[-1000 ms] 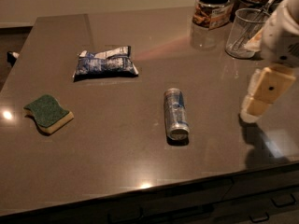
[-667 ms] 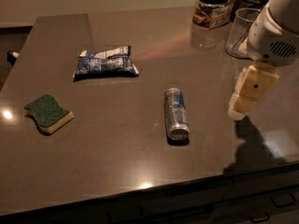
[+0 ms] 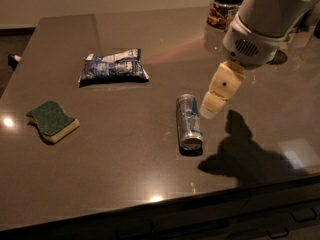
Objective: Place redbull can upright
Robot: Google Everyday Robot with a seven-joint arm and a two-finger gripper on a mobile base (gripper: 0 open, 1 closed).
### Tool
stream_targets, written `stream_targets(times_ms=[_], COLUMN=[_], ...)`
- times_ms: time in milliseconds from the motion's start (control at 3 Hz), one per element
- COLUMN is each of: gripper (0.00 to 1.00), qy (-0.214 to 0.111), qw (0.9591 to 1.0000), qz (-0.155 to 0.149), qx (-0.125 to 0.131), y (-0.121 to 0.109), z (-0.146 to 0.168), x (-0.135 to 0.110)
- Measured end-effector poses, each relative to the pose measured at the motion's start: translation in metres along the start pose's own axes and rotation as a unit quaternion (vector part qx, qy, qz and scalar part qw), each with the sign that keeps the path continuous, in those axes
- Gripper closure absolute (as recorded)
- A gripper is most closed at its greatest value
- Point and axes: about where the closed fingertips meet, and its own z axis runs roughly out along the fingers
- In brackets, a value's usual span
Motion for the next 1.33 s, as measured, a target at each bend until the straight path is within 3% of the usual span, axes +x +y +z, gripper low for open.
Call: stream_targets(times_ms=[333,667,1000,1333], gripper=[0.00,0.00,0.00,0.00], qy=[-0.012,-0.021,-0.014,0.000], qw=[0.9961,0.9858,0.9654,0.9534], qz=[0.087,0.166,0.260,0.302], qx=[-0.012,-0.011,0.003,0.006], y=[-0.006,-0.009,-0.003,0.004], z=[0.018,0.031,0.049,0.062], x=[-0.018,-0.028,-0.032,-0.033])
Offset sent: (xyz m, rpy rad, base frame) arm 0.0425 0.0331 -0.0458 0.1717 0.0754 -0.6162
